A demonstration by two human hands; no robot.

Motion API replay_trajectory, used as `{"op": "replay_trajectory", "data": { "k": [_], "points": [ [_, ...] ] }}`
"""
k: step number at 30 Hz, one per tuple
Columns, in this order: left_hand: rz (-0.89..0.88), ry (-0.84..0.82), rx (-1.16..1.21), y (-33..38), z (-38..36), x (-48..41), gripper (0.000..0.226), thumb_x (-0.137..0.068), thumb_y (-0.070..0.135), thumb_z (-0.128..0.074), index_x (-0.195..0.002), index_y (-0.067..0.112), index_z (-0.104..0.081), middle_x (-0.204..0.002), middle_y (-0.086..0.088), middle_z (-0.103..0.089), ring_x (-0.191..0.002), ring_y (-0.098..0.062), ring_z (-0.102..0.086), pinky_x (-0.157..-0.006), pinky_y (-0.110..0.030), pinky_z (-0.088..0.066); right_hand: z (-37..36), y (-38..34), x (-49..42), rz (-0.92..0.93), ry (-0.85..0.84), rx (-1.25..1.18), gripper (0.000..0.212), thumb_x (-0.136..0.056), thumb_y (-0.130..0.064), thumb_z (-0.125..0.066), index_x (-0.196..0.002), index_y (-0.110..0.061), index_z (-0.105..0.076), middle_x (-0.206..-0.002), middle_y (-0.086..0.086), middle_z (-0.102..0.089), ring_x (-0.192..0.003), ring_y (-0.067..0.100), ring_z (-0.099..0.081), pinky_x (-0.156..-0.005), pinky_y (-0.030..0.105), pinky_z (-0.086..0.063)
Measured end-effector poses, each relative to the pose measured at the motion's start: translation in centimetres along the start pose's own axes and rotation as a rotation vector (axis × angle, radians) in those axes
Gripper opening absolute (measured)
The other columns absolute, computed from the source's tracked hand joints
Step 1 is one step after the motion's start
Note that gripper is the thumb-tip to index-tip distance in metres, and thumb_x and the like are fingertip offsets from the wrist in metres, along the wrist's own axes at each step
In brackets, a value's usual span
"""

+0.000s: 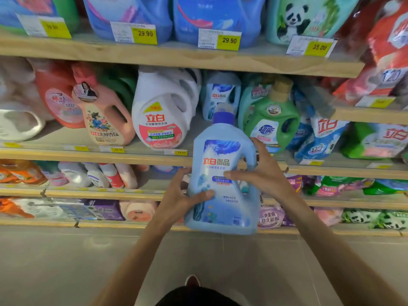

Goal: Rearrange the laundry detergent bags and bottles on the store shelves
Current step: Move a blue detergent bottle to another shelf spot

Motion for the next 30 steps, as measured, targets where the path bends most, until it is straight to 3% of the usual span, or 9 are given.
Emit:
{"op": "replay_trajectory", "data": {
  "k": [3, 5, 9, 13, 16, 19, 22, 27, 30],
  "points": [
    [0.009, 0.019, -0.011, 0.5, 0.1, -2.9, 0.072, -0.054, 0.043, -0.094, -0.115, 0.034, -0.056, -0.102, -0.001, -0.077, -0.092, -0.022, -0.076, -0.077, -0.046, -0.063, 0.6, 0.4, -3.3, -0.016, -0.006, 0.028, 0.074, -0.059, -0.027, -0.095, -0.109, -0.046, -0.044, -0.113, -0.023, -0.061, -0.097, -0.013, -0.058, -0.085, 0.026, -0.053],
    [0.007, 0.027, -0.034, 0.8, 0.3, -5.0, 0.072, -0.057, 0.041, -0.095, -0.117, 0.034, -0.056, -0.102, -0.002, -0.077, -0.092, -0.021, -0.076, -0.077, -0.045, -0.063, 0.8, 0.6, -5.5, 0.004, -0.011, 0.03, 0.07, -0.059, -0.024, -0.095, -0.105, -0.045, -0.046, -0.114, -0.016, -0.065, -0.093, -0.015, -0.06, -0.076, 0.021, -0.055],
    [-0.001, 0.04, -0.014, 1.1, 0.3, -9.7, 0.065, -0.066, 0.02, -0.094, -0.118, 0.026, -0.055, -0.098, -0.002, -0.078, -0.088, -0.018, -0.076, -0.072, -0.034, -0.062, 1.3, 1.0, -10.0, 0.065, 0.0, 0.081, 0.096, -0.055, -0.036, -0.097, -0.132, -0.036, -0.04, -0.125, -0.018, -0.061, -0.112, 0.0, -0.059, -0.091, 0.028, -0.049],
    [-0.049, 0.026, -0.017, 2.2, -0.2, -14.3, 0.054, -0.072, 0.01, -0.089, -0.111, 0.025, -0.053, -0.092, 0.009, -0.076, -0.082, -0.004, -0.074, -0.066, -0.023, -0.059, 2.2, 1.0, -14.5, 0.092, 0.014, 0.113, 0.102, -0.054, -0.036, -0.097, -0.138, -0.027, -0.039, -0.125, -0.015, -0.06, -0.113, 0.005, -0.059, -0.096, 0.03, -0.048],
    [-0.084, 0.017, -0.025, 2.8, -0.1, -17.7, 0.062, -0.07, 0.01, -0.09, -0.119, 0.019, -0.052, -0.103, 0.005, -0.076, -0.097, -0.015, -0.073, -0.077, -0.032, -0.062, 2.8, 0.7, -17.4, 0.133, 0.032, 0.105, 0.106, -0.054, -0.032, -0.097, -0.14, -0.027, -0.035, -0.131, -0.01, -0.057, -0.118, 0.008, -0.056, -0.096, 0.028, -0.046],
    [-0.121, 0.028, -0.024, 3.0, 0.2, -20.9, 0.074, -0.068, 0.01, -0.092, -0.127, 0.013, -0.048, -0.119, -0.003, -0.071, -0.109, -0.023, -0.07, -0.087, -0.044, -0.061, 2.8, 0.4, -19.5, 0.183, 0.044, 0.13, 0.116, -0.051, -0.047, -0.094, -0.145, -0.032, -0.028, -0.144, -0.01, -0.048, -0.131, 0.011, -0.048, -0.107, 0.039, -0.043],
    [-0.159, 0.019, -0.009, 3.5, 0.1, -23.2, 0.075, -0.07, 0.0, -0.088, -0.13, 0.01, -0.043, -0.121, -0.006, -0.069, -0.114, -0.026, -0.068, -0.087, -0.044, -0.061, 3.0, 0.3, -21.3, 0.241, 0.075, 0.159, 0.114, -0.053, -0.054, -0.09, -0.145, -0.036, -0.025, -0.15, -0.01, -0.041, -0.137, 0.013, -0.042, -0.111, 0.044, -0.04],
    [-0.187, 0.015, -0.014, 4.0, 0.5, -26.3, 0.092, -0.059, 0.013, -0.094, -0.131, 0.01, -0.036, -0.129, -0.008, -0.064, -0.12, -0.025, -0.065, -0.095, -0.055, -0.055, 2.8, 0.9, -23.5, 0.282, 0.096, 0.237, 0.112, -0.062, -0.037, -0.093, -0.147, -0.028, -0.02, -0.148, 0.001, -0.038, -0.135, 0.019, -0.04, -0.102, 0.026, -0.035],
    [-0.196, 0.029, -0.066, 3.6, 0.5, -27.2, 0.098, -0.056, 0.015, -0.095, -0.132, 0.016, -0.033, -0.129, -0.002, -0.062, -0.121, -0.019, -0.064, -0.095, -0.054, -0.056, 2.5, 1.4, -24.0, 0.308, 0.084, 0.247, 0.116, -0.065, -0.032, -0.092, -0.151, -0.022, -0.016, -0.151, 0.002, -0.031, -0.136, 0.017, -0.034, -0.104, 0.027, -0.032]
  ]
}}
Point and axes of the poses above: each hand's wrist, its own x-axis away from the middle knuckle, its own z-axis out of the back of the hand, y = z × x, the point moved 8 cm from there along -x, towards the middle knuckle
